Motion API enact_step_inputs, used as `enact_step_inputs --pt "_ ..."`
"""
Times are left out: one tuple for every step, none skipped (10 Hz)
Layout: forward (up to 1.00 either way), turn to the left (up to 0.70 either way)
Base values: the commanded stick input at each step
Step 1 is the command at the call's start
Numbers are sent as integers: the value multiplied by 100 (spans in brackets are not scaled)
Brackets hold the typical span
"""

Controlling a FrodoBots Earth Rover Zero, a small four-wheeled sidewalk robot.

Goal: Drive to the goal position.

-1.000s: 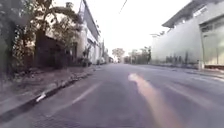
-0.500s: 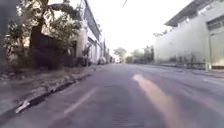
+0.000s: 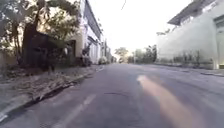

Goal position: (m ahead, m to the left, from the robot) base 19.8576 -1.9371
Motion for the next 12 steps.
enact_step_inputs --pt "100 0" --pt "100 0" --pt "100 0" --pt "100 0" --pt "100 0" --pt "100 0" --pt "100 0" --pt "100 0" --pt "100 -13" --pt "100 -38" --pt "100 -39" --pt "100 -3"
